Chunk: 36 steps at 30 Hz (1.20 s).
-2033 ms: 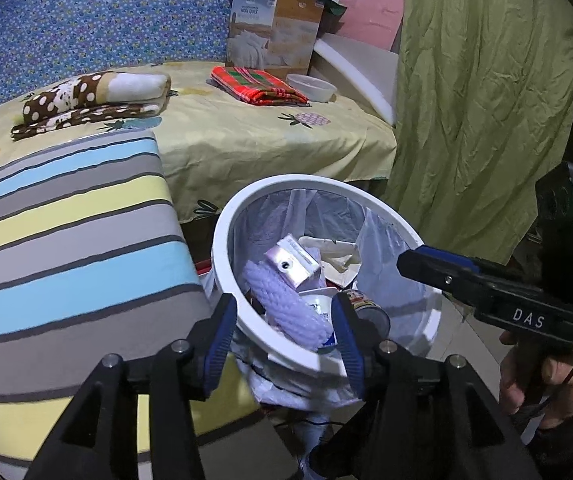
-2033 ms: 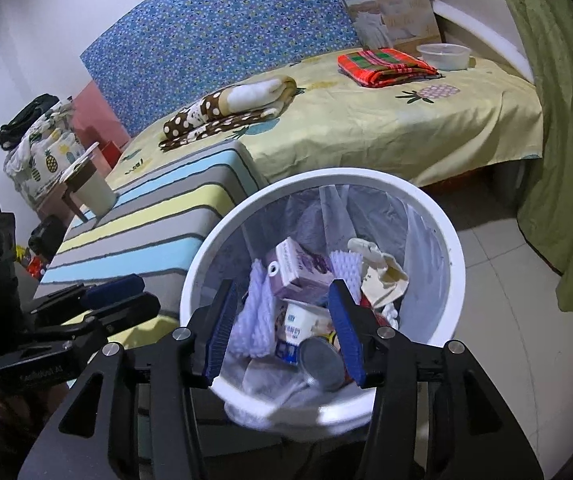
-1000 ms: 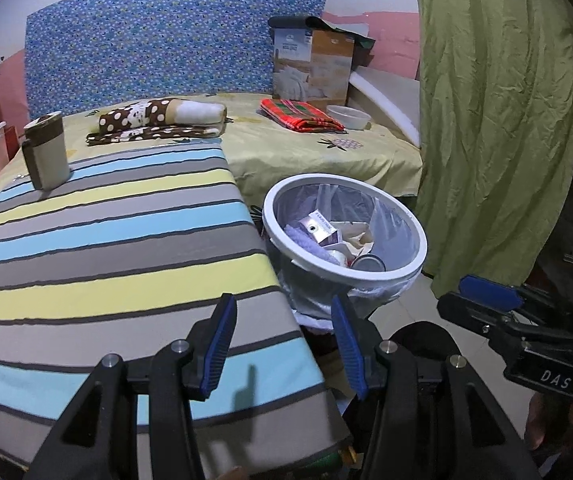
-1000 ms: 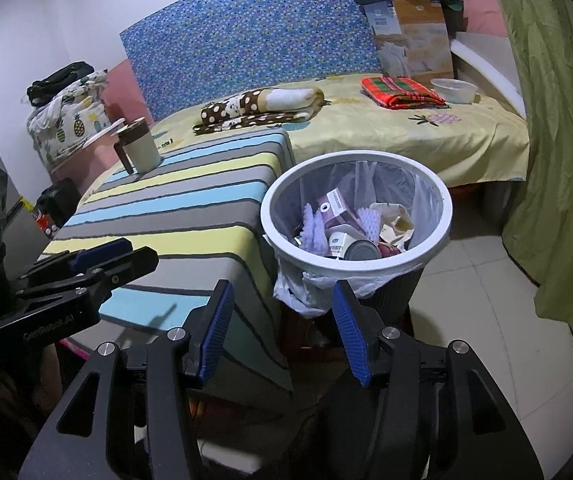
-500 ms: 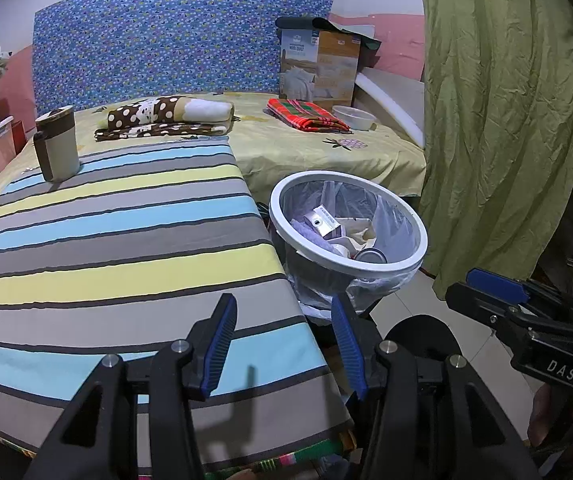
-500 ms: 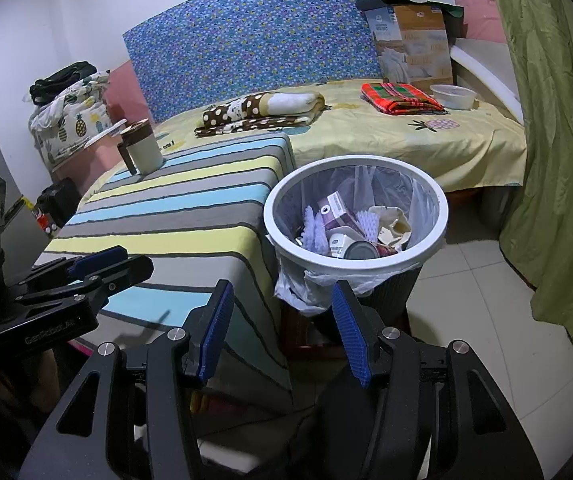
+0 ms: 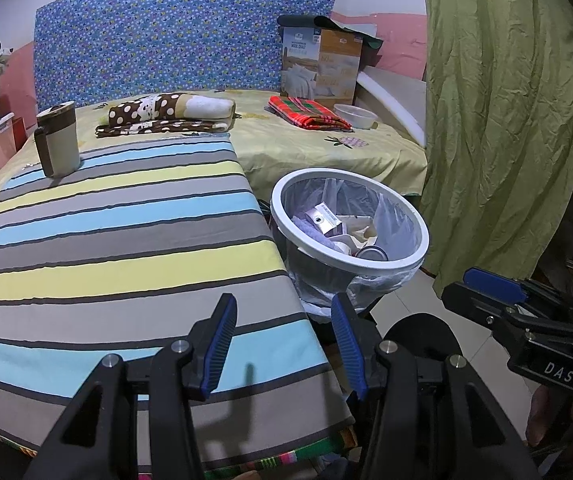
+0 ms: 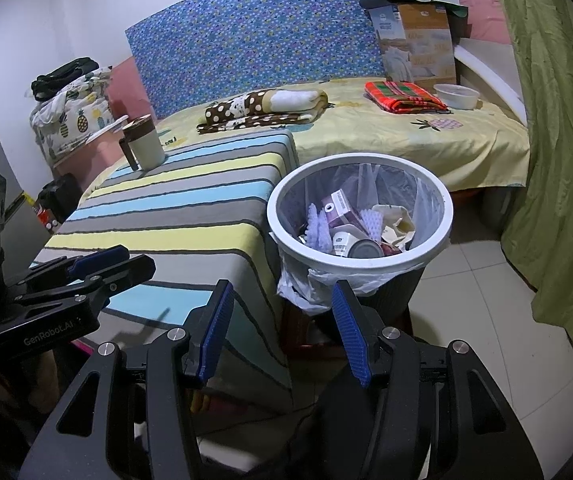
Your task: Collect trash
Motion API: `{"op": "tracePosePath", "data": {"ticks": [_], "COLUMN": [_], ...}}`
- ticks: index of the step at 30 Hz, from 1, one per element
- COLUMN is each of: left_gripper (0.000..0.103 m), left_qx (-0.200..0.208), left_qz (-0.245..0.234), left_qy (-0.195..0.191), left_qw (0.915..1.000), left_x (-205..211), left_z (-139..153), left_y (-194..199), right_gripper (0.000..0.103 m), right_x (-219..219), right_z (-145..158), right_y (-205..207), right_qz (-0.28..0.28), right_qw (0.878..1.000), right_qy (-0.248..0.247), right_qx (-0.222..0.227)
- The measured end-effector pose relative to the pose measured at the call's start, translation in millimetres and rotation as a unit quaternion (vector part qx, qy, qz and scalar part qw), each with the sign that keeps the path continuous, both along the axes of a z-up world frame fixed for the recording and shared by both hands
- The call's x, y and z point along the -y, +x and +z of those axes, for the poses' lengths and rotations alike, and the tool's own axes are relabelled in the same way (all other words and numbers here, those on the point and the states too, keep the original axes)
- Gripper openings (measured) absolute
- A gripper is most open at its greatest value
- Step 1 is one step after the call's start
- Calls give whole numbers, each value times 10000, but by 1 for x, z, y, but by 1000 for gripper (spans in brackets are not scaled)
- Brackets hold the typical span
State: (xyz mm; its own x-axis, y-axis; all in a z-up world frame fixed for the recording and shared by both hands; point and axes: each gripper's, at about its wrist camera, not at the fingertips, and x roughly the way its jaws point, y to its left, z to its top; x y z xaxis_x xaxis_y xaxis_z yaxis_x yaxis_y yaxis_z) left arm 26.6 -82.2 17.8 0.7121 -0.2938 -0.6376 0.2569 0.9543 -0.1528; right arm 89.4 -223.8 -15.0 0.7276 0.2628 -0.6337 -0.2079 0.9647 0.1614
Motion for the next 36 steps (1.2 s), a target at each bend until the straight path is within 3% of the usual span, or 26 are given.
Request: {"op": "tracePosePath", "data": {"ticks": [36], "left_gripper": [51], "left_qx": [-31], "left_qz": [7], "left_qy": [-17], "left_qw": [10000], "left_x": [-2], "left_z": [-1], "left_y": [0], "right_gripper": [53], "right_x": [-4], "right_z": [1], "right_y": [0], "right_qz": [26], "right_qw": [10000], "right_qy": [-8], "right_qx": [-4]}}
